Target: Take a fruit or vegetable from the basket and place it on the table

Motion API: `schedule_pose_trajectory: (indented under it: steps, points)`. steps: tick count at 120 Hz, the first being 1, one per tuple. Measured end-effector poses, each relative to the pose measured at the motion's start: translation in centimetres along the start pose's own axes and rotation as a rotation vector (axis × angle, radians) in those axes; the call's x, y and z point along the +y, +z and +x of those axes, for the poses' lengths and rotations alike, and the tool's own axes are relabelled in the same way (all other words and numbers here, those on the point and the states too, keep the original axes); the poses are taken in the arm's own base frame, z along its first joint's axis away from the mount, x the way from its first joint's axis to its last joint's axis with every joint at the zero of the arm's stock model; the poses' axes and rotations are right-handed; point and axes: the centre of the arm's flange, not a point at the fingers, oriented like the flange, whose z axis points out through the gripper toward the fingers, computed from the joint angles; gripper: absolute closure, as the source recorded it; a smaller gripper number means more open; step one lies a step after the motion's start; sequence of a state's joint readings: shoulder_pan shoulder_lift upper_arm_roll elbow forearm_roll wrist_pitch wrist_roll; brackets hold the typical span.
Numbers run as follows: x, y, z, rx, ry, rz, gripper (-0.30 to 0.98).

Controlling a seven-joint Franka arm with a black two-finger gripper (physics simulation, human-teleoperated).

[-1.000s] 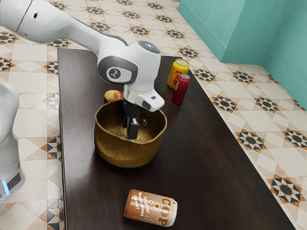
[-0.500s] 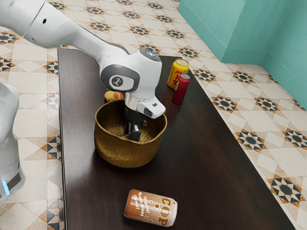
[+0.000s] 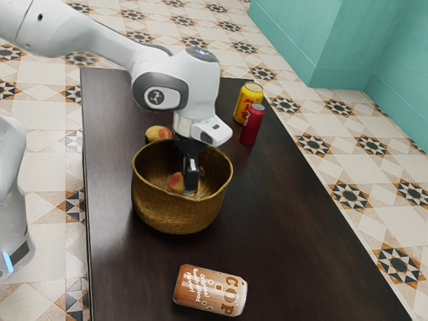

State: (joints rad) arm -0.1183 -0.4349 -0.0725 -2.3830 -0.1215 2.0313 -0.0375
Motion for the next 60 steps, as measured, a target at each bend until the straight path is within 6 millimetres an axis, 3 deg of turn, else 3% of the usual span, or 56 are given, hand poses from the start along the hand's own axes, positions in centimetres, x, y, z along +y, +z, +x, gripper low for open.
schedule_pose_trajectory:
  steps: [18,31,37,44,51,60]
  points:
    - [2.9,-9.0,1.0,0.111,0.059,0.016,0.35]
    - [6.3,-16.3,1.1,0.200,0.126,0.045,0.37]
    - [7.9,-18.8,1.2,0.226,0.159,0.063,0.36]
    - [9.8,-20.1,3.1,0.225,0.196,0.072,0.35]
    - [11.1,-20.0,6.6,0.203,0.219,0.063,0.36]
    - [11.1,-19.5,11.4,0.189,0.223,0.058,0.36]
